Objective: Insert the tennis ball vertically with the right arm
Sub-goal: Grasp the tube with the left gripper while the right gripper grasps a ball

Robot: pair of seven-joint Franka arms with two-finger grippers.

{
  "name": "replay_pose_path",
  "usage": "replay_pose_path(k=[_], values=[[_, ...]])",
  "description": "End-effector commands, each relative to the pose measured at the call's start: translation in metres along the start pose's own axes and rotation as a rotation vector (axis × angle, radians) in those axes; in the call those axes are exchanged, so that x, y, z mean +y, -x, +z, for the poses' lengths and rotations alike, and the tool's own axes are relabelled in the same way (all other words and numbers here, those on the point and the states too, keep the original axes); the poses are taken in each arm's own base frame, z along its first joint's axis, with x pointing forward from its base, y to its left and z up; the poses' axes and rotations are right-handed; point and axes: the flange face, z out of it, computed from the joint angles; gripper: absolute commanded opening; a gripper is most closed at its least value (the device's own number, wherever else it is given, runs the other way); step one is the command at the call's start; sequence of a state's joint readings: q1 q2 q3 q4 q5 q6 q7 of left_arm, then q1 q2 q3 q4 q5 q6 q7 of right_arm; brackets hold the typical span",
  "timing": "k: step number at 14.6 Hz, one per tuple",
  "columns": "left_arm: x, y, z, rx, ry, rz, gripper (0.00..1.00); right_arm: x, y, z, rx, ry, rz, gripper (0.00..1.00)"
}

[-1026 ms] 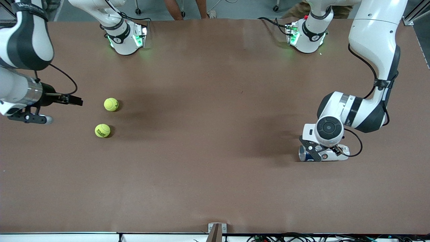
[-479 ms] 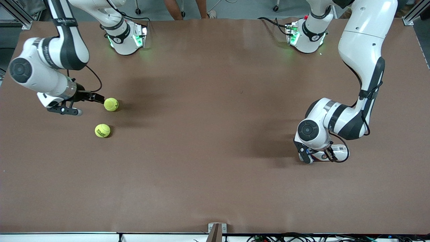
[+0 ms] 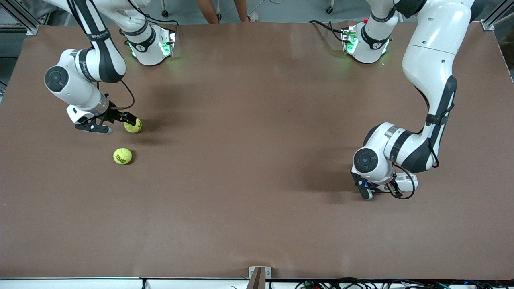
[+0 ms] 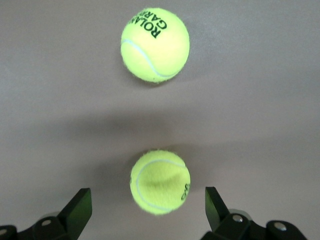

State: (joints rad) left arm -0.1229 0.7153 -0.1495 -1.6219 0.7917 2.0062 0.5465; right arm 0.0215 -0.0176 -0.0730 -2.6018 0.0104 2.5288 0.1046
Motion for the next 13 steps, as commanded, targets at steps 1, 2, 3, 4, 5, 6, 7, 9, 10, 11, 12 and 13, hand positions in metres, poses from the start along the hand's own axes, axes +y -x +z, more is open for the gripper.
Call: replay_pose_path(k=[1, 2, 3, 4, 5, 6, 7, 9, 10, 11, 12, 13], values=[[-0.003, -0.007, 0.011, -0.01, -0.001, 0.02, 0.99, 0.002, 0.01, 0.03, 0.002, -0.001, 0.028, 1.0], [-0.002, -0.008, 0.012, -0.011, 0.0, 0.018, 0.99, 0.002, 0.015, 0.037, -0.004, 0.001, 0.033, 1.0], [-0.001, -0.01, 0.01, -0.013, -0.006, 0.013, 0.99, 0.002, 0.017, 0.042, -0.015, 0.003, 0.034, 1.0], [0.002, -0.016, 0.006, -0.012, -0.014, 0.011, 0.99, 0.002, 0.018, 0.046, -0.025, 0.005, 0.034, 1.0], [0.001, -0.015, 0.008, -0.013, -0.012, 0.011, 0.99, 0.003, 0.019, 0.051, -0.036, 0.007, 0.036, 1.0], [0.002, -0.016, 0.015, -0.013, -0.003, 0.018, 0.98, 0.004, 0.021, 0.054, -0.045, 0.009, 0.036, 1.0], [-0.001, -0.016, 0.017, -0.001, -0.022, 0.025, 0.98, 0.004, 0.021, 0.056, -0.049, 0.01, 0.036, 1.0], [-0.007, -0.012, 0.029, 0.029, -0.034, 0.025, 0.97, 0.004, 0.022, 0.061, -0.058, 0.011, 0.038, 1.0], [-0.008, -0.011, 0.035, 0.038, -0.031, 0.035, 0.97, 0.004, 0.02, 0.062, -0.052, 0.012, 0.038, 1.0], [-0.008, -0.012, 0.035, 0.047, -0.035, 0.042, 0.97, 0.004, 0.02, 0.064, -0.046, 0.012, 0.036, 1.0], [-0.008, -0.013, 0.036, 0.052, -0.036, 0.044, 0.96, 0.004, 0.02, 0.07, -0.044, 0.013, 0.038, 1.0], [-0.006, -0.014, 0.047, 0.053, -0.014, 0.039, 0.95, 0.004, 0.019, 0.076, -0.041, 0.014, 0.038, 1.0]])
